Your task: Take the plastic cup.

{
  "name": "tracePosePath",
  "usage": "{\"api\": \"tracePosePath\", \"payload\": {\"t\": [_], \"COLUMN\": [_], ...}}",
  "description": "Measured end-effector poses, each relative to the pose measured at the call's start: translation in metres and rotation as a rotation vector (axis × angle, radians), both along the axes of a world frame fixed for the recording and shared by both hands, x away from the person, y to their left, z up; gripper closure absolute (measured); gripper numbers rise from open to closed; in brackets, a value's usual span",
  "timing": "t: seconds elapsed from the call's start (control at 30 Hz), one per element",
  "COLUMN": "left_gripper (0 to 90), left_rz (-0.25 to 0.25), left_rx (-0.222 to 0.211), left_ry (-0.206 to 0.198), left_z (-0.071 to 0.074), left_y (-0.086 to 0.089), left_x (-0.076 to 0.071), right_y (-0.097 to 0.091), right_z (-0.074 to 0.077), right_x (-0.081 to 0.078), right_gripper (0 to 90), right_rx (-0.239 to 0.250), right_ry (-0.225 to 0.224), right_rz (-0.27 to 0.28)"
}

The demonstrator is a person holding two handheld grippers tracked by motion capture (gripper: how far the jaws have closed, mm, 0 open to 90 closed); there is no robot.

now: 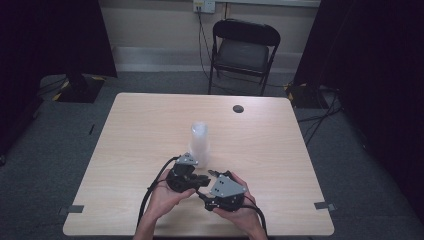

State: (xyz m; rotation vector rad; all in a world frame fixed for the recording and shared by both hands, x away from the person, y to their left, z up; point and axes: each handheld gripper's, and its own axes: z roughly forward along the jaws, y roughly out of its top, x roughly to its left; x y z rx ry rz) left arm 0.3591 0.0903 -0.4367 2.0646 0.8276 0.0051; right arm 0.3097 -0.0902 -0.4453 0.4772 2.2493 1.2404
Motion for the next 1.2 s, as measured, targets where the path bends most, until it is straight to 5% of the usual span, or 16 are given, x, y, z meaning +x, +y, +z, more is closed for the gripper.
{"api": "tracePosePath", "payload": {"t": [0.23, 0.73, 1.2], "left_gripper": [75.5, 72.1, 62.7], "left_rz": [0.006, 0.039, 0.111], "left_rx": [0.003, -0.078, -0.145], "left_ry": [-0.039, -0.079, -0.119], "left_z": [0.001, 0.005, 0.003], "left_y": [0.000, 0.011, 0.021], "left_x": [-0.002, -0.006, -0.008], "right_y": [-0.001, -0.007, -0.015], "right_z": [0.001, 0.000, -0.006], "right_x": [0.001, 0.006, 0.011], "right_gripper": [29.4, 29.5, 29.7], "right_rx": [0.010, 0.024, 0.101], "right_ry": [0.005, 0.034, 0.098], "right_rz": [-0.011, -0.042, -0.064]}}
